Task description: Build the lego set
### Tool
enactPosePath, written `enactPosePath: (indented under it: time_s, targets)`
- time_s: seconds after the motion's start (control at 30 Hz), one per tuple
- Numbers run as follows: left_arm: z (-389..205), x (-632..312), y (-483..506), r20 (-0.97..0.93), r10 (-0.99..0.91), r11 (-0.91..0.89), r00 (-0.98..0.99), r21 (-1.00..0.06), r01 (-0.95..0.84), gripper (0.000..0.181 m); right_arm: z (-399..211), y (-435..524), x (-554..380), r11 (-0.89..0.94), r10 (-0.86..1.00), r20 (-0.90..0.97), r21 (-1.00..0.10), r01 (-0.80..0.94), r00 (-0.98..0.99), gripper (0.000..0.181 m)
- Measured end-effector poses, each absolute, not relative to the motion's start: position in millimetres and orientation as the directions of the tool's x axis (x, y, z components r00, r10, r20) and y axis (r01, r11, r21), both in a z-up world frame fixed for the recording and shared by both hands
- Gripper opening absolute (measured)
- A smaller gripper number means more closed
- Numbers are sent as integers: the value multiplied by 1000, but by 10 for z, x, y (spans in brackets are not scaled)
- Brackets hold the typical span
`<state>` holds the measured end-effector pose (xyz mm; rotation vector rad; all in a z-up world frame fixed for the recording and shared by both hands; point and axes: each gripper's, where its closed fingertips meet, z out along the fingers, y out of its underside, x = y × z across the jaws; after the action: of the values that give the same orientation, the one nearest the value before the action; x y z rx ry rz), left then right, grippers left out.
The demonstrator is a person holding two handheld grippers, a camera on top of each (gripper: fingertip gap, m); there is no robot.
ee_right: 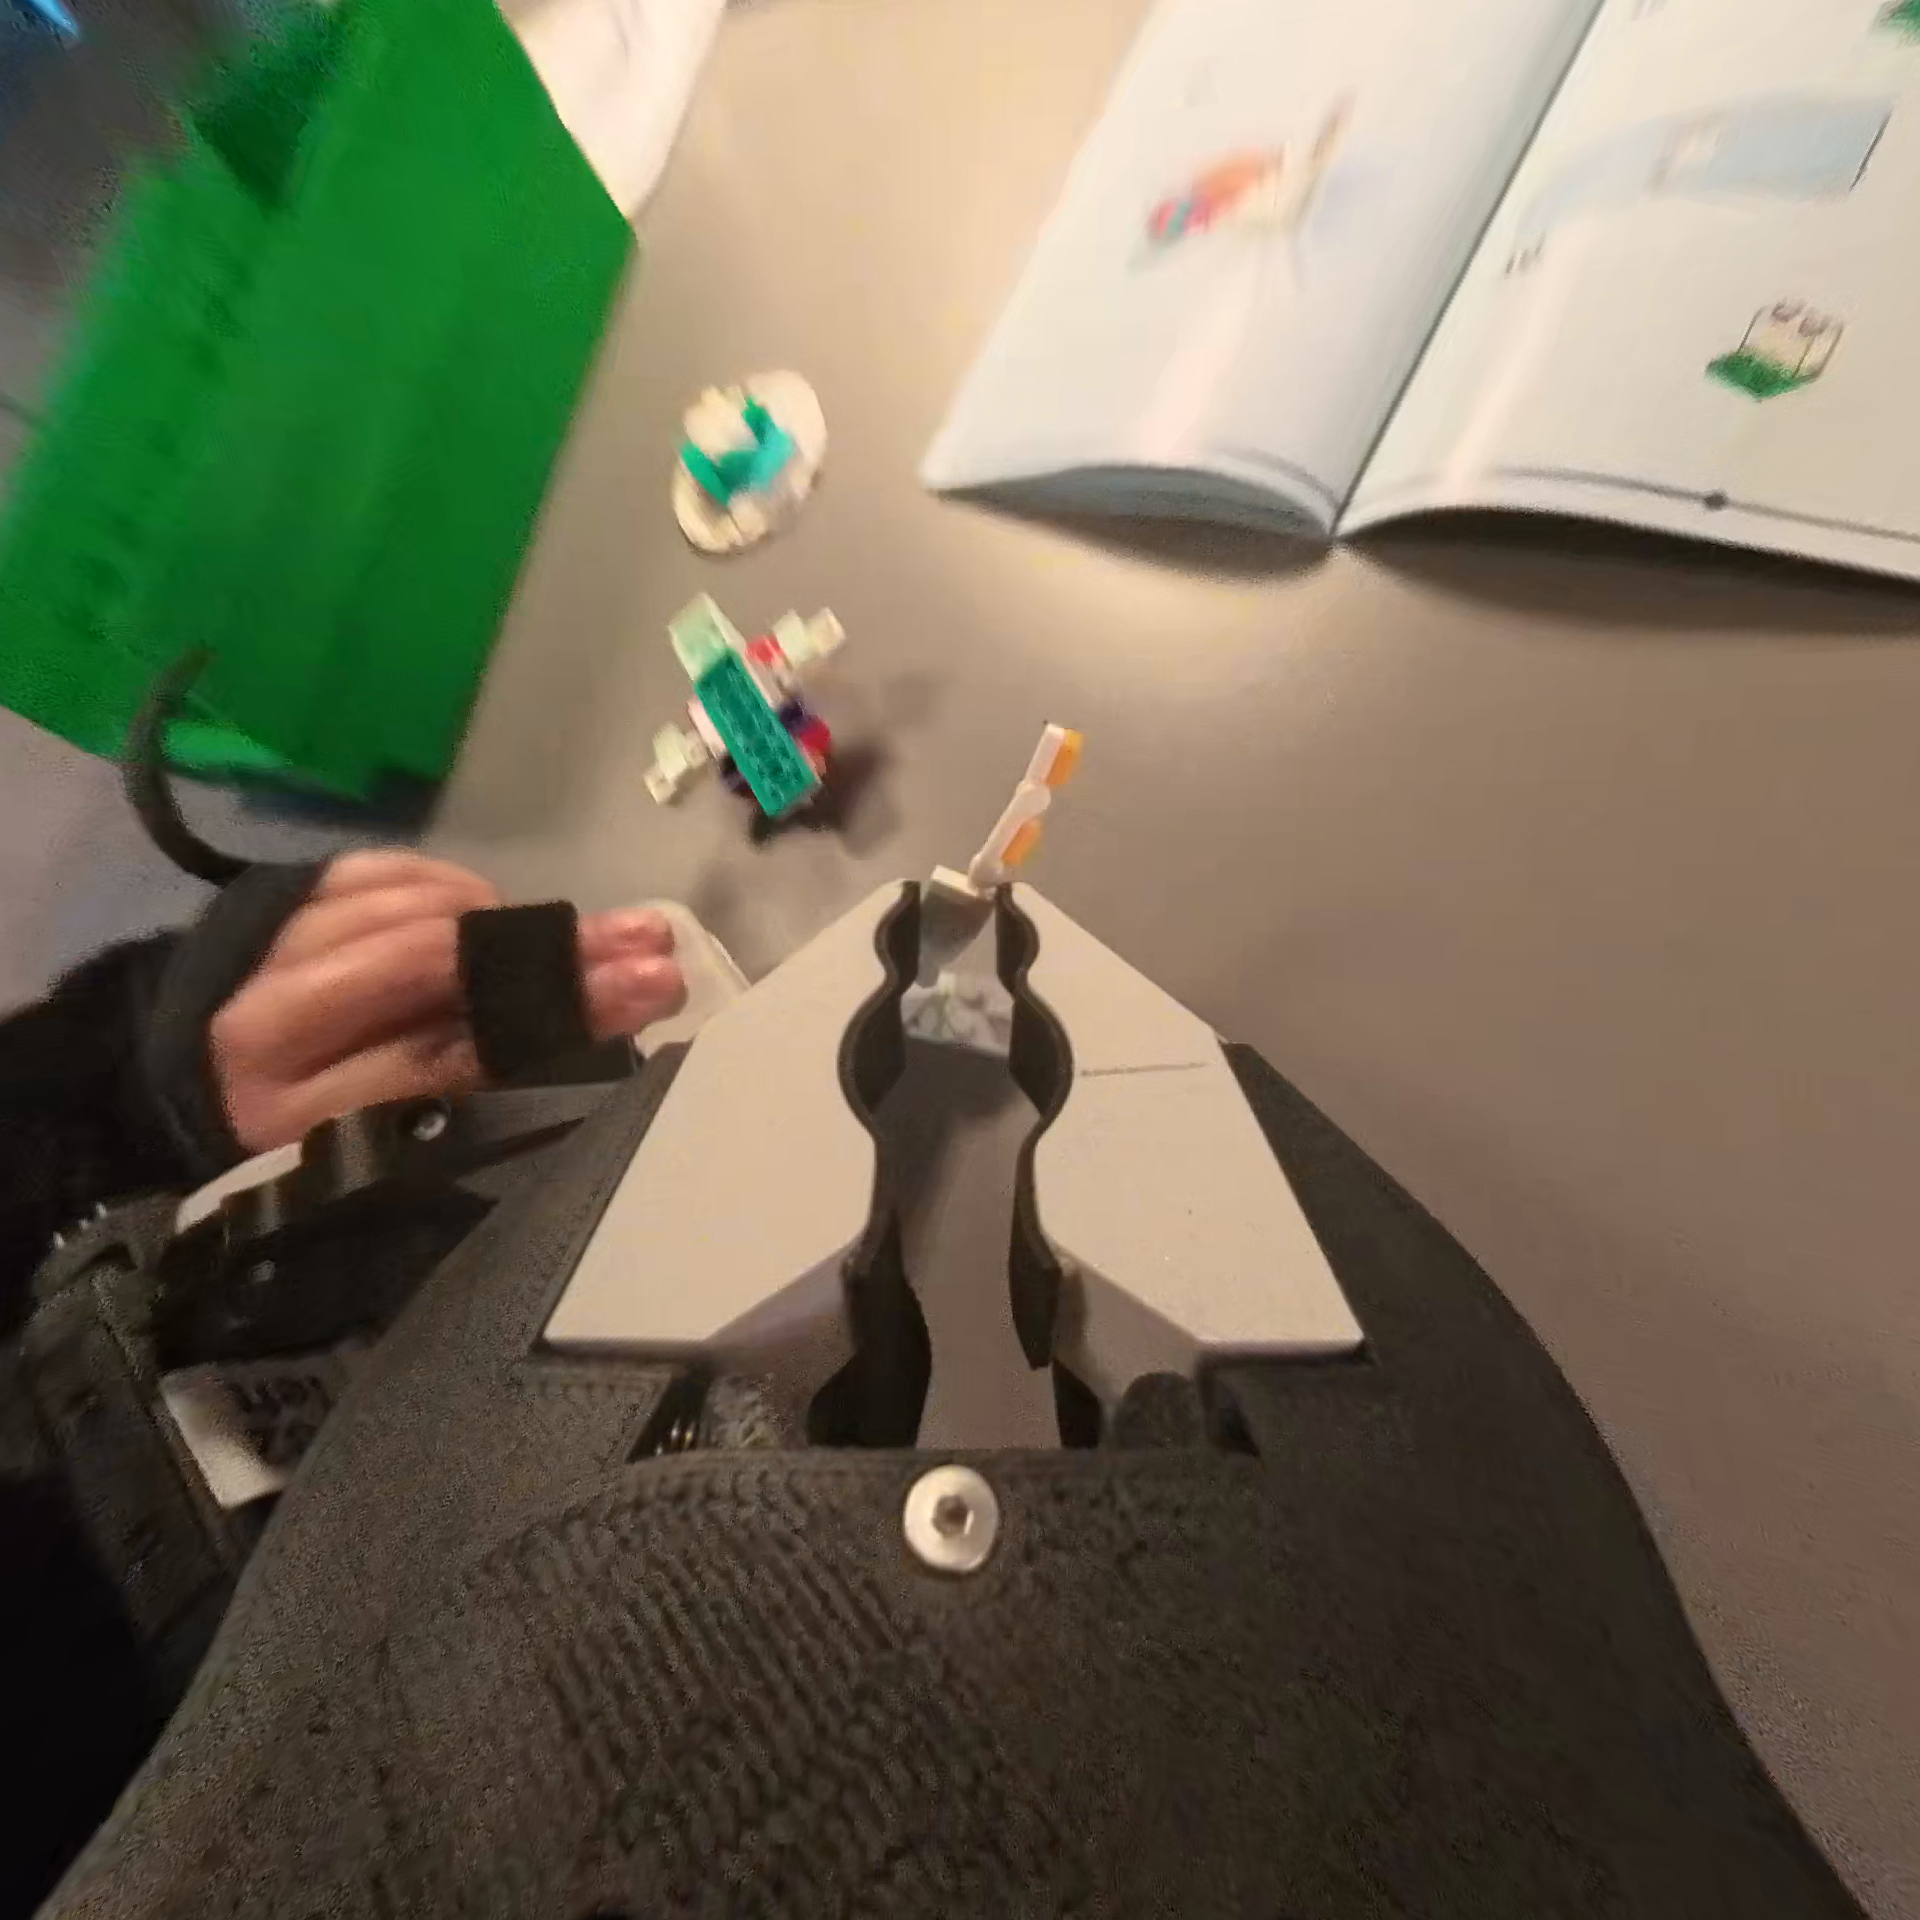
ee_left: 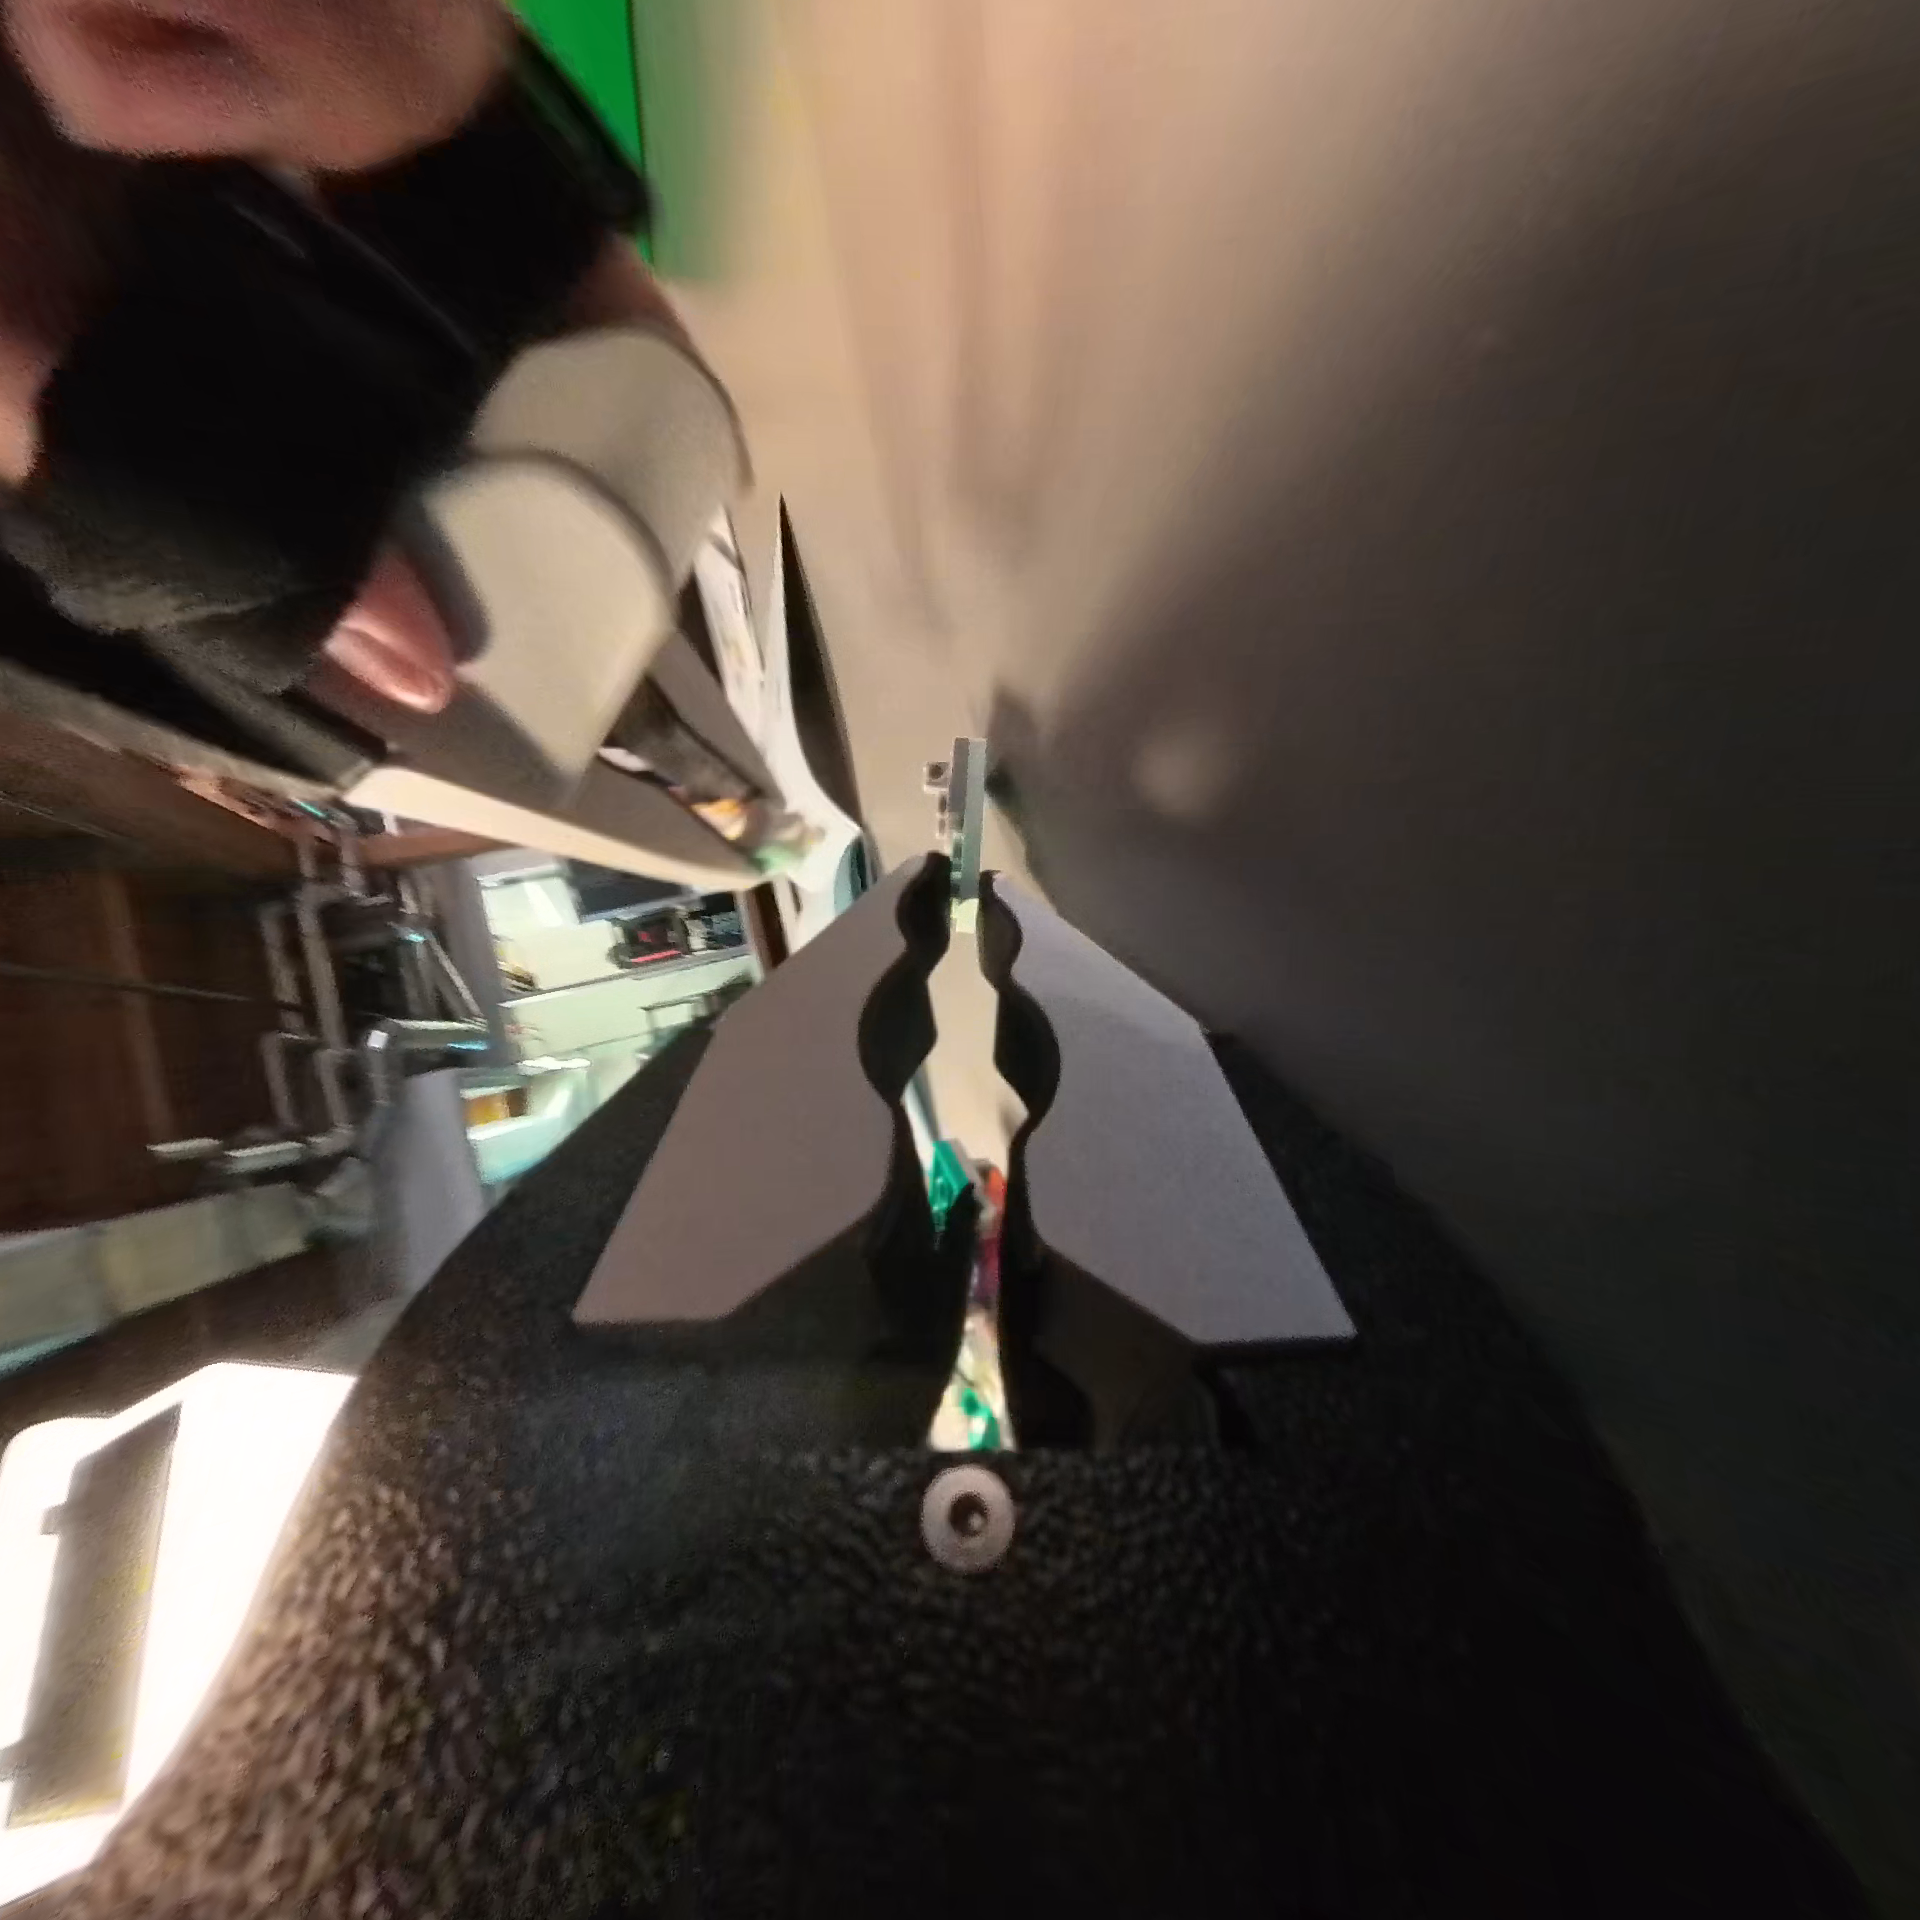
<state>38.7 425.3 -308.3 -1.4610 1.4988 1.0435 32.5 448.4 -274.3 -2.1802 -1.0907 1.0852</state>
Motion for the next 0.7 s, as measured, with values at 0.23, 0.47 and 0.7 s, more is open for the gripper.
enactPosePath:
  time_s: [0.23, 0.47, 0.7]
  targets:
    - [-3094, 341, 4280, -921, -382, -39, 80, -70, -997, 2, -2892, 4522, 375, -540, 807, -390, -791, 286, 444, 12]
    - [-3099, 318, 4294, -915, -391, -51, 100, -87, -995, 3, -2829, 4596, 404, -457, 816, -292, -854, 248, 498, 12]
    - [-3098, 312, 4301, -913, -394, -55, 104, -90, -994, 3, -2873, 4577, 370, -446, 826, -264, -847, 291, 497, 12]
